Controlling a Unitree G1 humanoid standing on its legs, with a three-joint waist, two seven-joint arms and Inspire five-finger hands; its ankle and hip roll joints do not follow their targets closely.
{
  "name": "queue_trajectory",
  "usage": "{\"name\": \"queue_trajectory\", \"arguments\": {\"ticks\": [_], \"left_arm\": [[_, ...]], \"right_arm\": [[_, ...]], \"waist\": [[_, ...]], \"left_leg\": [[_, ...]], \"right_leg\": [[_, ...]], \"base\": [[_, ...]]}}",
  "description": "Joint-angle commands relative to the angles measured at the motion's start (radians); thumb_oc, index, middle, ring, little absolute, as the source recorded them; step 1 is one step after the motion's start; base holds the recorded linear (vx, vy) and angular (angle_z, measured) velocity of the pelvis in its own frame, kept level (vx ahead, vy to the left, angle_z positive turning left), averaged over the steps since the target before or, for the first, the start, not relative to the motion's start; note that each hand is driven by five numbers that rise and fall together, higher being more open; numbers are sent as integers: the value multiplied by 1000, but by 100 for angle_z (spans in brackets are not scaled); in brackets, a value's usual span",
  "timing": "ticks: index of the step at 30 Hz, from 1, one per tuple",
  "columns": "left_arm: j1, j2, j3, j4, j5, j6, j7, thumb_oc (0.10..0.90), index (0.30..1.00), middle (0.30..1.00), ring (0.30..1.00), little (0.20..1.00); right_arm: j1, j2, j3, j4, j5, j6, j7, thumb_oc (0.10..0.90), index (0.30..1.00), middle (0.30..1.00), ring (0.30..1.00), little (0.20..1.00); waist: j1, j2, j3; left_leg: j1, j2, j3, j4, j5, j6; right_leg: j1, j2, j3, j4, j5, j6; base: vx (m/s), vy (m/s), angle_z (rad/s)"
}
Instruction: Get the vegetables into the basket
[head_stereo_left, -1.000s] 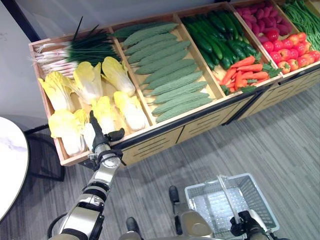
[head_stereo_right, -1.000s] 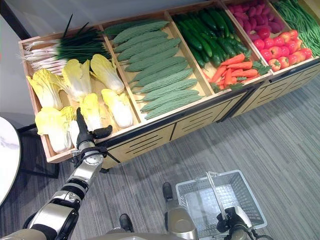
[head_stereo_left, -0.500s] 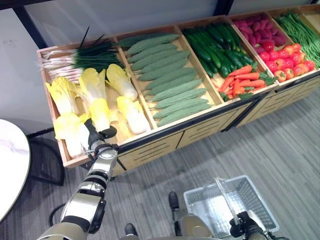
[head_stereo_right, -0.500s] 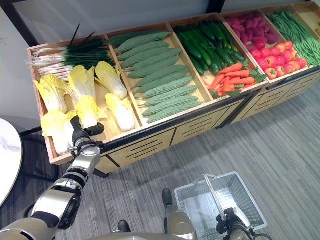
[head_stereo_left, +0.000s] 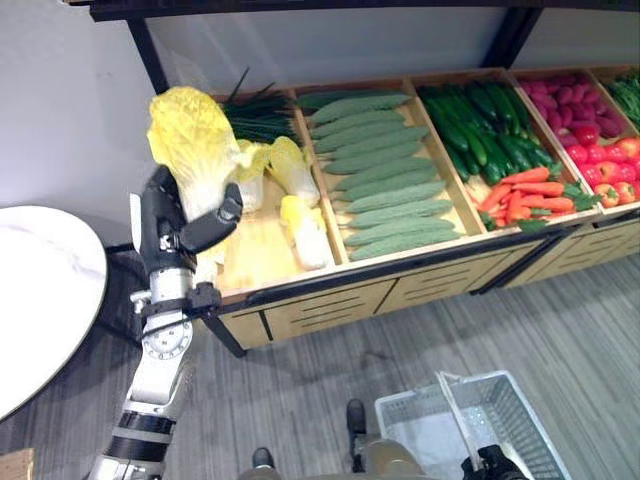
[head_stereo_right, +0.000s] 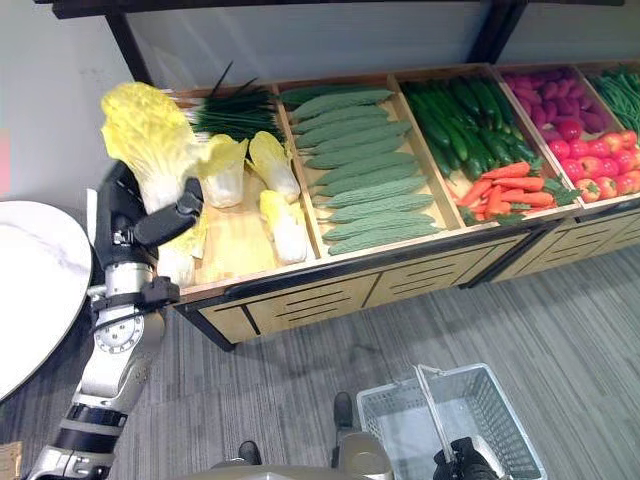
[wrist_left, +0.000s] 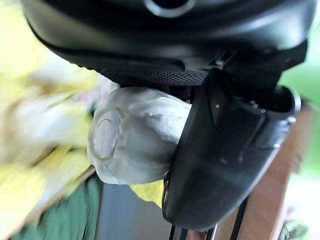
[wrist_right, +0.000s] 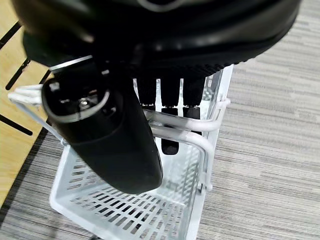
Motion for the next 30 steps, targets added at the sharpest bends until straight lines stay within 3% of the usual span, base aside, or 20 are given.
{"name": "queue_trajectory", "arguments": {"ticks": [1, 5, 13, 21, 25, 28, 29, 30], "left_arm": [[-77, 20, -10, -40, -155, -67, -199, 400, 300, 300, 300, 300], [38, 43, -24, -45, -249, -24, -303, 400, 300, 300, 300, 300], [95, 70, -24, -54, -298, 2, -360, 400, 300, 300, 300, 300], [52, 98, -60, -41, -277, 3, -372, 400, 300, 300, 300, 300], [23, 109, -89, -37, -259, -1, -379, 400, 300, 300, 300, 300], [1, 120, -104, -31, -239, -12, -384, 400, 300, 300, 300, 300], [-8, 123, -104, -23, -237, -15, -383, 400, 300, 300, 300, 300], [-18, 128, -107, -14, -236, -13, -386, 400, 300, 300, 300, 300]], "right_arm": [[-11, -55, -6, 36, -2, -19, 14, 400, 300, 300, 300, 300], [-11, -55, -22, 53, -10, -24, 29, 400, 300, 300, 300, 300], [-8, -57, -35, 60, -9, -25, 39, 400, 300, 300, 300, 300], [-19, -70, -60, 42, 12, -21, 38, 400, 300, 300, 300, 300], [-14, -71, -81, 36, 26, -15, 37, 400, 300, 300, 300, 300], [-19, -66, -86, 21, 33, -12, 39, 400, 300, 300, 300, 300], [-22, -61, -81, 12, 34, -13, 39, 400, 300, 300, 300, 300], [-28, -57, -75, 9, 34, -11, 40, 400, 300, 300, 300, 300]], "waist": [[-13, -9, -42], [2, -6, -42], [11, -8, -27], [17, -31, 14], [3, -40, 23], [-17, -45, 33], [-16, -43, 37], [-7, -31, 44]], "left_leg": [[-44, 46, -83, 1, 20, -25], [-43, 41, -90, 1, 23, -21], [-35, 32, -93, 1, 23, -13], [-113, -2, -99, 176, -56, 11], [-117, -37, -77, 186, -77, 34], [-114, -72, -38, 168, -77, 52], [-115, -70, -24, 160, -70, 55], [-118, -62, -4, 153, -63, 60]], "right_leg": [[38, -80, -5, 11, -32, 61], [50, -85, -11, 10, -33, 61], [53, -93, -12, 19, -39, 64], [29, -136, -3, 85, -44, 75], [-8, -168, 31, 123, 11, 106], [-58, -204, 64, 118, 122, 138], [-76, -203, 61, 131, 120, 133], [-89, -205, 15, 173, 93, 125]], "base": [[0, 0, 0], [-10, 13, 6], [-1, 26, 6], [-42, 73, 2], [-50, 176, -3], [-116, 207, -25], [-187, 190, -60], [-190, 147, -67]]}}
